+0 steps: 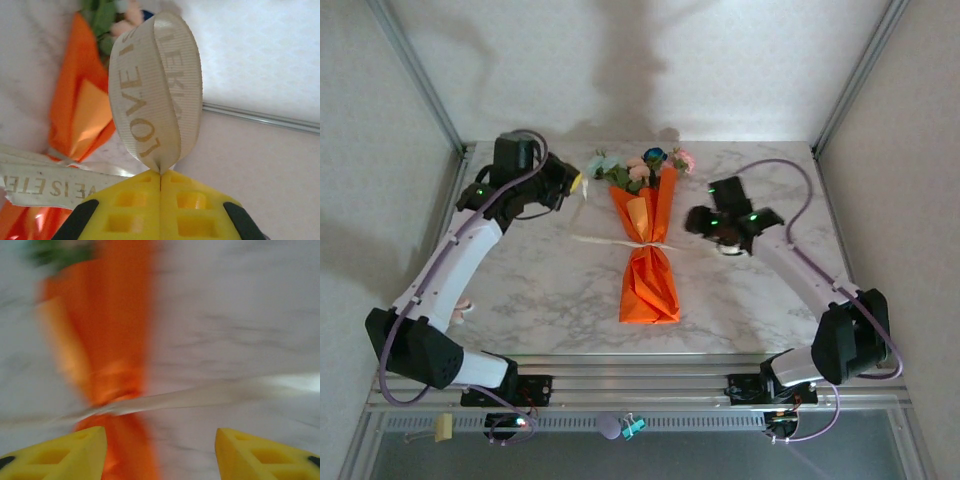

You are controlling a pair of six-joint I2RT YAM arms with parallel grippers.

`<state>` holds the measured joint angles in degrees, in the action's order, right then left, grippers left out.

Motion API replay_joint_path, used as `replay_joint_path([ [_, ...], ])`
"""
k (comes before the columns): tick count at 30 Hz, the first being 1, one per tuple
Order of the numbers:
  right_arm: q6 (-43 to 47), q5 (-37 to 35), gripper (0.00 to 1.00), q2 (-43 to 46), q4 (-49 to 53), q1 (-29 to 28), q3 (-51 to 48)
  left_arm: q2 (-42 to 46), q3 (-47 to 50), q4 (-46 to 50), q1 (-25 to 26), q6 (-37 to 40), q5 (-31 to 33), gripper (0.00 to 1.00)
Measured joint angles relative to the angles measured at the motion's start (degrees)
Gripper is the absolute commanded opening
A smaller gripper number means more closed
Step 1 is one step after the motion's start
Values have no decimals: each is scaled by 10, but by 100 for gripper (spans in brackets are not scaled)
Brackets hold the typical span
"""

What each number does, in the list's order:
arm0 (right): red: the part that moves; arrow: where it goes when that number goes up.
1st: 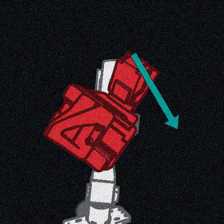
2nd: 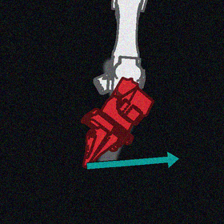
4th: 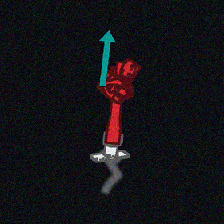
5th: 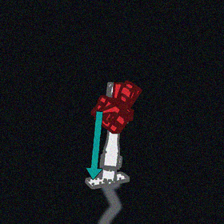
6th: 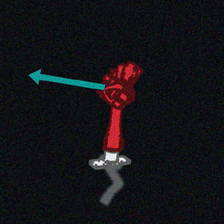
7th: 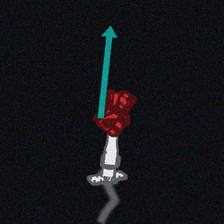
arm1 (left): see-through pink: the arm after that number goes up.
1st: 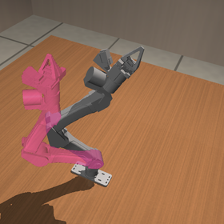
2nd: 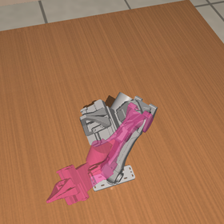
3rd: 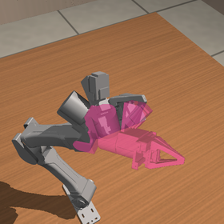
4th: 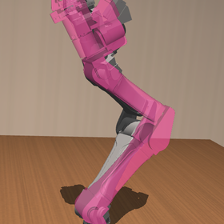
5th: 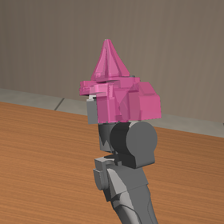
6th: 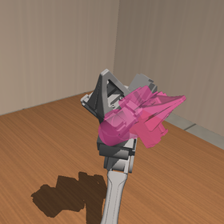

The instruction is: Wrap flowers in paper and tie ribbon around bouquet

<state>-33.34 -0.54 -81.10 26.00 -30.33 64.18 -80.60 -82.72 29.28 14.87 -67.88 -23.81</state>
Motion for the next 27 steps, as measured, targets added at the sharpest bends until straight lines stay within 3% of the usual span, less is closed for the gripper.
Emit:
replay_joint_path([
  [4,86,22,65,-26,-189,-139,-44,-16,-40,13,0,10,-3,0],
  [7,146,29,66,-94,-293,-205,-30,-28,-57,28,0,17,-4,0],
  [13,207,-7,68,-259,-324,-246,129,-36,-89,50,-3,25,-7,0],
  [18,216,-80,65,-322,-320,-247,217,-35,-103,66,-18,32,-10,0],
  [19,218,-90,60,-332,-318,-246,231,-35,-104,70,-23,34,-11,0],
  [23,221,-111,10,-357,-308,-243,268,-30,-106,90,-48,43,-18,0],
  [24,220,-113,3,-357,-305,-242,268,-28,-106,97,-55,48,-19,0],
  [27,212,-115,0,-351,-296,-233,264,-19,-107,125,-81,72,-16,0],
])
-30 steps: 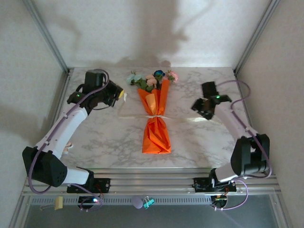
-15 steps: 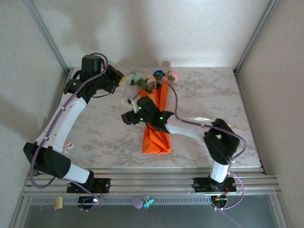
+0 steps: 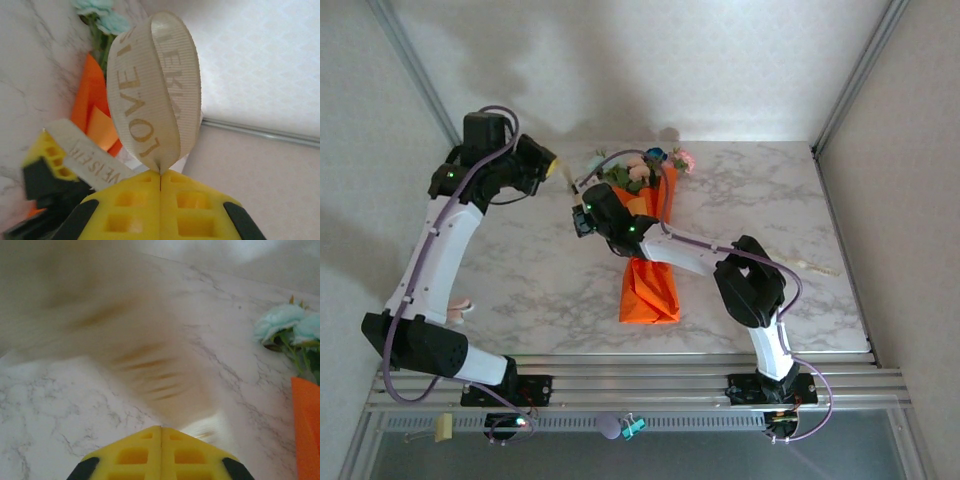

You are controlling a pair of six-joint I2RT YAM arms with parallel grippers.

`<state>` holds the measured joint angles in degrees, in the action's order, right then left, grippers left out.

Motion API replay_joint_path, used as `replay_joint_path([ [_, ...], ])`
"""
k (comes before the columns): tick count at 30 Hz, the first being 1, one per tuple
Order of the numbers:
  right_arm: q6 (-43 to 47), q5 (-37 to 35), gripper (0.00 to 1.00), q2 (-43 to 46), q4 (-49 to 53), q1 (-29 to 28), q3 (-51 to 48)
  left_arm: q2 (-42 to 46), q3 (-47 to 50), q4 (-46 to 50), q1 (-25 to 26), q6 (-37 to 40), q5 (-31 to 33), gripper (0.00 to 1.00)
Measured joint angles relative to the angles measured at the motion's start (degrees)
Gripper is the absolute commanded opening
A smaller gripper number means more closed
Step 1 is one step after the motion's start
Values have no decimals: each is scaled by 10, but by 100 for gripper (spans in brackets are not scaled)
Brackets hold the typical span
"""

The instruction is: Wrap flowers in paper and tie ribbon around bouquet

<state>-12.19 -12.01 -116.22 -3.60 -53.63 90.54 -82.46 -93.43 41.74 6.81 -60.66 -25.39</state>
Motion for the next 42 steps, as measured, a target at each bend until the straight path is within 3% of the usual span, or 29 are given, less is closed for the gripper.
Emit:
replay_joint_path([
  [4,-11,12,0,49,10,31,-53,8,13,30,-17,46,21,0],
  [8,-23,43,0,115,17,74,-113,21,94,26,-13,61,22,0],
  [9,-24,51,5,126,17,82,-122,19,107,27,-11,61,22,0],
  [11,-24,74,41,140,17,91,-134,11,114,31,-2,60,22,0],
  [12,-22,84,54,143,13,91,-138,8,109,32,1,59,23,0],
  [14,-17,106,70,146,-10,78,-159,-2,77,39,8,58,26,0],
  [22,39,114,83,113,-68,1,-184,-4,-31,40,11,50,35,0],
  [29,80,53,82,39,-90,-18,-97,-4,-40,50,11,36,32,0],
  [32,87,23,77,10,-86,-17,-43,-4,-57,56,11,35,30,0],
  [37,99,-3,41,-11,-72,-17,8,-3,-71,66,11,38,32,0],
  [40,99,-9,32,-8,-66,-17,5,-3,-72,83,11,50,44,0],
  [42,100,-9,16,4,-59,-17,-11,-4,-73,94,11,63,59,0],
])
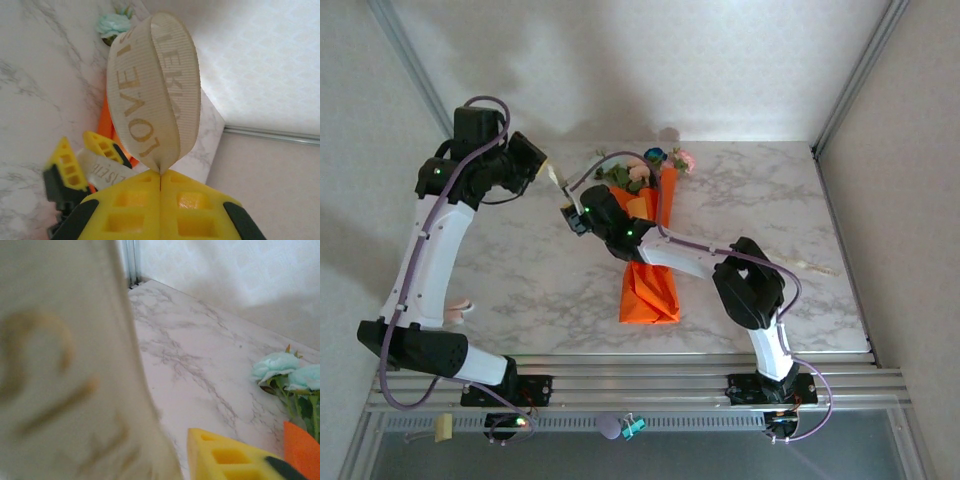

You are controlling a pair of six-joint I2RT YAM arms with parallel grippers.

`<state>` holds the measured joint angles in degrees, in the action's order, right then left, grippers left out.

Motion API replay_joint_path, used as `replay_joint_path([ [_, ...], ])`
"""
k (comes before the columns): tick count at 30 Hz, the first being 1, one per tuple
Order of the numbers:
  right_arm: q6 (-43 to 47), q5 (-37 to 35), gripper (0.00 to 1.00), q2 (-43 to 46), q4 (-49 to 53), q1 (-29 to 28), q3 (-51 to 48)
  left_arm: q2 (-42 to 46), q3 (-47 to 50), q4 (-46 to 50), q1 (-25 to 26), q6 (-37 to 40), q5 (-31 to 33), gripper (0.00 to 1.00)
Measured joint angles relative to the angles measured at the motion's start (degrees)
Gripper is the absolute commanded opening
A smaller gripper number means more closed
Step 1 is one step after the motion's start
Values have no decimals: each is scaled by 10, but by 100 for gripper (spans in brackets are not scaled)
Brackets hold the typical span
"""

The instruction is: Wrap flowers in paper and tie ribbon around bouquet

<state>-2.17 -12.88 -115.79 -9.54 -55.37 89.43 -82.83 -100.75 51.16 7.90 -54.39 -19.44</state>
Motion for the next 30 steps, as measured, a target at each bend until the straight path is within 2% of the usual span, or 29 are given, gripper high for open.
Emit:
replay_joint_path([
  [1,-1,0,3,9,4,1,-10,0,-1,5,0,7,8,0],
  [2,0,3,0,16,8,1,-18,-1,-1,9,0,13,15,0],
  [10,-19,30,0,80,20,34,-73,-17,-1,28,3,57,63,0],
  [11,-22,36,0,87,21,39,-77,-20,0,30,5,63,70,3],
  [13,-31,46,0,102,21,51,-90,-26,3,32,15,75,85,28],
  [14,-35,52,0,108,22,57,-96,-28,8,32,21,79,91,36],
  [17,-50,72,0,131,27,83,-121,-28,30,31,45,82,106,53],
  [20,-64,97,0,146,37,118,-144,-28,64,28,81,71,116,63],
  [24,-78,128,0,155,56,164,-172,-21,150,-22,115,27,106,65],
  [30,-100,144,0,160,95,195,-190,-19,249,-121,141,-65,69,64],
])
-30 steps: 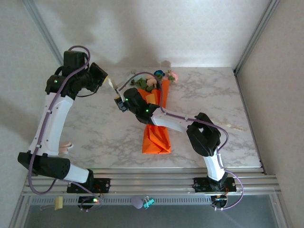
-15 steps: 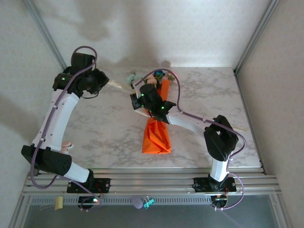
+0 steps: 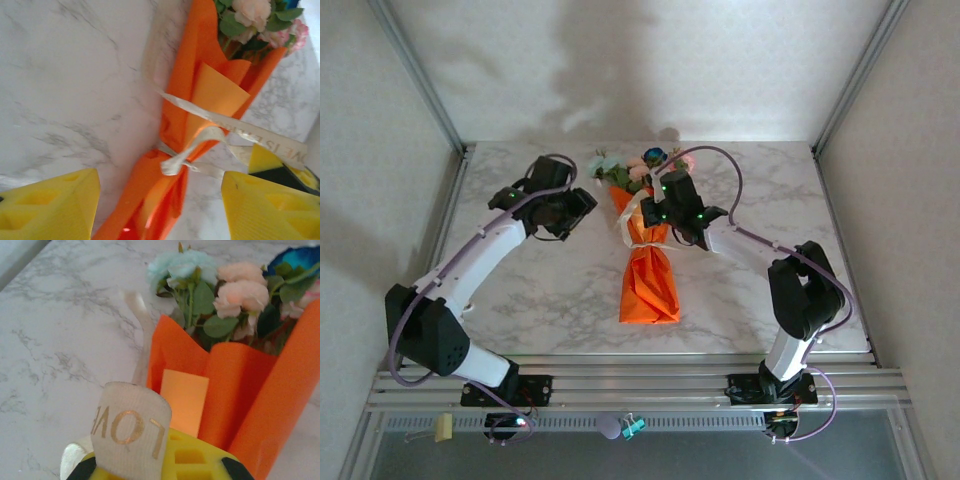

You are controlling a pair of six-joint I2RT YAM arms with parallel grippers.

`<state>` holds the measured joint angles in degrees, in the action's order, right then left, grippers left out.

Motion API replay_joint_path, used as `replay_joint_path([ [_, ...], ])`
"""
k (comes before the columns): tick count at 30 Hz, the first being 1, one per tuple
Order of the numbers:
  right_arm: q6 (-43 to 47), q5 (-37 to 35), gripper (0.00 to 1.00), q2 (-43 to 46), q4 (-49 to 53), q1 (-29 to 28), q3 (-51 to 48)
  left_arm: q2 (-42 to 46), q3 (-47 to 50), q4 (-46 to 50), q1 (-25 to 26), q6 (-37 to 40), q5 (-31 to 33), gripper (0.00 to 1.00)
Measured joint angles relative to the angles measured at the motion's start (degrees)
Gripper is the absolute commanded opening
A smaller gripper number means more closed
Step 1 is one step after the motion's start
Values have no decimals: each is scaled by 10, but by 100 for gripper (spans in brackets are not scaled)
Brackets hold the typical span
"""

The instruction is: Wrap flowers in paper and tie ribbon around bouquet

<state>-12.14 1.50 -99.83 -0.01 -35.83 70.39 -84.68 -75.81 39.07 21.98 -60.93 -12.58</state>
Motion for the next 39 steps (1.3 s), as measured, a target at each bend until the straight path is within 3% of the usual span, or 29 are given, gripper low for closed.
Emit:
replay_joint_path([
  [7,-28,3,0,22,9,43,-38,-16,35,-112,46,-97,-32,65],
  [21,-141,70,0,28,-2,132,-89,-51,128,-308,94,-377,-44,65],
  [28,-240,108,27,-13,9,166,-91,-56,130,-358,155,-511,-41,65],
  [34,-306,144,31,-60,46,189,-91,-106,122,-382,162,-529,-38,62],
  [39,-308,157,35,-61,72,187,-72,-160,96,-372,157,-528,-26,62],
])
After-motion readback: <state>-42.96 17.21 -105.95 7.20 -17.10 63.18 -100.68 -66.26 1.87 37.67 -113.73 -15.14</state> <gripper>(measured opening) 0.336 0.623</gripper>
